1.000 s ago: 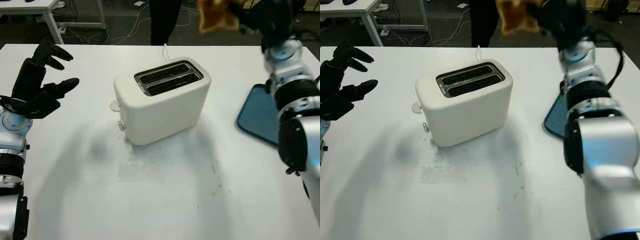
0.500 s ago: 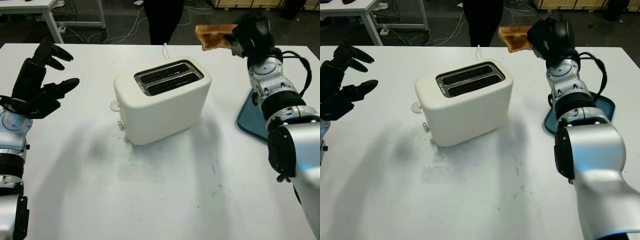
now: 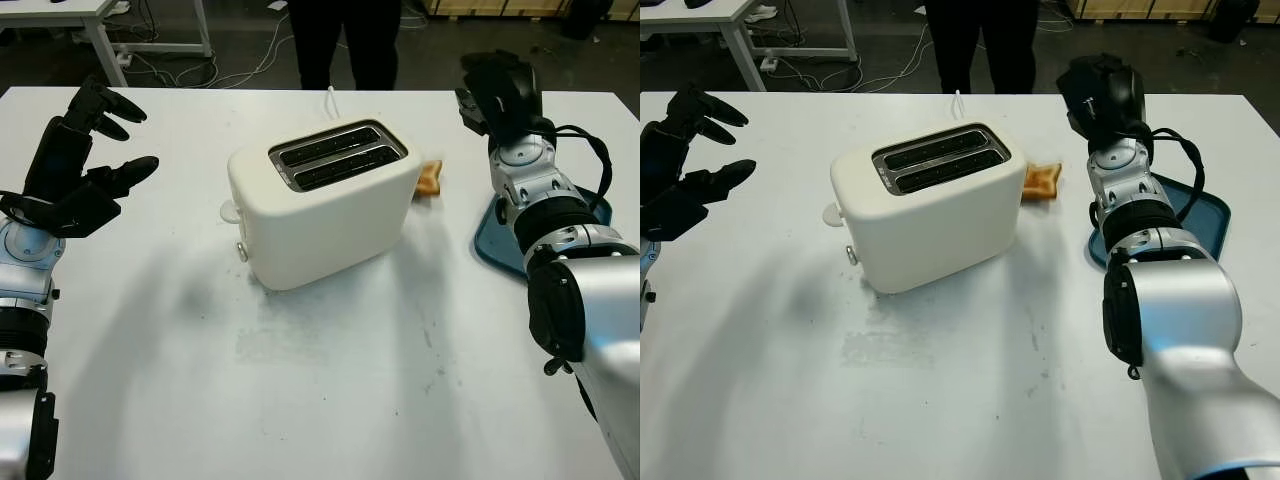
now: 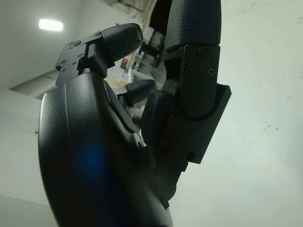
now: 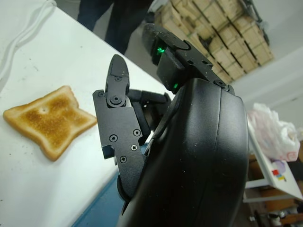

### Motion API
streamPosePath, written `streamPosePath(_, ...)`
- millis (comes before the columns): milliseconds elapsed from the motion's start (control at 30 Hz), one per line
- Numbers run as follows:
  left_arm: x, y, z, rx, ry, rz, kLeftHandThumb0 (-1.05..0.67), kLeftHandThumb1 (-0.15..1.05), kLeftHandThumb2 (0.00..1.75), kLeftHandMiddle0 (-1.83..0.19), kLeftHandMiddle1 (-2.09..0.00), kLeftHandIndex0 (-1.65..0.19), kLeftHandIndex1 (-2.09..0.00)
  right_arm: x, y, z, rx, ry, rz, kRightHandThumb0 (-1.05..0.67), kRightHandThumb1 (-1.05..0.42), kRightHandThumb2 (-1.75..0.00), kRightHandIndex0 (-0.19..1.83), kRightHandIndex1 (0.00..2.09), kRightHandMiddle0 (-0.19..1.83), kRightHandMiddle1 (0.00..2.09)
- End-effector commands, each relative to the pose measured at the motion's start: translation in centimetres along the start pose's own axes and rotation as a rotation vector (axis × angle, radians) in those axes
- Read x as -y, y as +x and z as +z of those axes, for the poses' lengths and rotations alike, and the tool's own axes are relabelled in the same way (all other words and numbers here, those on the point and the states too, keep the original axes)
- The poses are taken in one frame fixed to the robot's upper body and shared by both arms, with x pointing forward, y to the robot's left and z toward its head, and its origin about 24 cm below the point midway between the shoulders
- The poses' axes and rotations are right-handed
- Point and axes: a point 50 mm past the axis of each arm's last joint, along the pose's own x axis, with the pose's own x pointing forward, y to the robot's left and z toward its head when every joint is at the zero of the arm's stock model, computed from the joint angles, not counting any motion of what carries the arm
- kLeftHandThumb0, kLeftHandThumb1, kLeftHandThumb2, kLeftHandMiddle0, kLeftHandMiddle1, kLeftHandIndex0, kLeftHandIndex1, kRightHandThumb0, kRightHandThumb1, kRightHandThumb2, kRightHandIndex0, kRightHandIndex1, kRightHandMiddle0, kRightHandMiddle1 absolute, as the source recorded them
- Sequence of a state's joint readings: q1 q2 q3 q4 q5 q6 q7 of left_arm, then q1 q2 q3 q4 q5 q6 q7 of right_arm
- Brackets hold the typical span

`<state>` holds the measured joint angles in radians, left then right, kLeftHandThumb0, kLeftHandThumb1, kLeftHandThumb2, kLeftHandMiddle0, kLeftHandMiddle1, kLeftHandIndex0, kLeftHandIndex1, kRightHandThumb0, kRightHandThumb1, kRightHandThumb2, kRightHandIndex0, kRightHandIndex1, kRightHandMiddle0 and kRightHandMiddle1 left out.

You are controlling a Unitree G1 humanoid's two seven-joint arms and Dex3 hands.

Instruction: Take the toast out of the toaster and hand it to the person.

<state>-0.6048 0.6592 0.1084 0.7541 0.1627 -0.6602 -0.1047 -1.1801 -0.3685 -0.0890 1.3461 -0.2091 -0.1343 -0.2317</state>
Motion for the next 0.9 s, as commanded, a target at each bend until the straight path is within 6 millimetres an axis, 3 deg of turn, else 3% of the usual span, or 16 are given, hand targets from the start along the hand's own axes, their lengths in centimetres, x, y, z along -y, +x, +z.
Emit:
streamPosePath(0,-0.25,-0.05,0.01,0.007,0.002,0.008,-1.05,0.92,0.45,0.0,-1.74,0.0,-1.6,-0.41,-0.17,-0.67,-0.043,0.016,0.007,-0.18,-0.92,-0.38,0.55,1.73,0.66,0.03)
streamPosePath(200,-0.22,-0.07,0.0,0.004,-0.003,0.013,-1.05,0.92,0.45,0.0,-1.75,0.0,-1.6,-0.45,-0.17,-0.55,-0.036,0.039,0.008,-0.15,-0.92,-0.37,0.61,1.75,0.73,0.05)
streamPosePath(333,-0.24,-0.04,0.04,0.003,-0.005,0.009,-1.05,0.92,0.44,0.0,-1.75,0.0,-1.61,-0.47,-0.16,-0.5,-0.037,0.05,0.006,-0.16,-0.92,-0.37,0.5,1.75,0.73,0.04)
streamPosePath(467,-0.19,-0.06,0.04,0.005,-0.012,0.013,-1.05,0.92,0.43,0.0,-1.75,0.0,-1.61,-0.48,-0.16,-0.52,-0.038,0.063,0.012,-0.14,-0.92,-0.38,0.55,1.75,0.85,0.11)
streamPosePath(567,-0.2,-0.07,0.07,0.006,-0.006,0.012,-1.05,0.92,0.43,0.0,-1.75,0.0,-1.61,-0.53,-0.17,-0.53,-0.038,0.072,0.023,-0.14,-0.92,-0.38,0.6,1.75,0.65,0.02)
streamPosePath(633,-0.23,-0.08,0.07,0.006,-0.003,0.011,-1.05,0.92,0.44,0.0,-1.75,0.0,-1.61,-0.57,-0.19,-0.59,-0.037,0.062,0.027,-0.13,-0.92,-0.37,0.6,1.75,0.63,0.03)
streamPosePath(700,-0.26,-0.1,0.06,0.004,-0.002,0.009,-1.05,0.92,0.44,0.0,-1.74,0.0,-1.61,-0.63,-0.2,-0.68,-0.043,0.034,0.037,-0.14,-0.92,-0.37,0.59,1.75,0.78,0.11)
streamPosePath(733,-0.27,-0.11,0.05,0.004,0.001,0.008,-1.05,0.92,0.44,0.0,-1.74,0.0,-1.61,-0.67,-0.19,-0.72,-0.051,0.022,0.043,-0.13,-0.92,-0.38,0.59,1.75,0.75,0.42)
streamPosePath(767,-0.28,-0.12,0.03,0.005,0.001,0.009,-1.05,0.92,0.44,0.0,-1.74,0.0,-1.61,-0.7,-0.19,-0.77,-0.057,0.006,0.049,-0.15,-0.92,-0.39,0.61,1.75,0.53,1.16)
streamPosePath(800,-0.28,-0.12,0.02,0.005,0.001,0.01,-1.05,0.92,0.44,0.0,-1.74,0.0,-1.6,-0.71,-0.18,-0.79,-0.06,-0.002,0.053,-0.16,-0.92,-0.39,0.62,1.75,0.47,1.44)
streamPosePath(867,-0.28,-0.12,-0.01,0.003,0.006,0.011,-1.05,0.92,0.45,0.0,-1.74,0.0,-1.6,-0.72,-0.18,-0.82,-0.068,-0.01,0.056,-0.17,-0.92,-0.39,0.62,1.75,0.41,1.68)
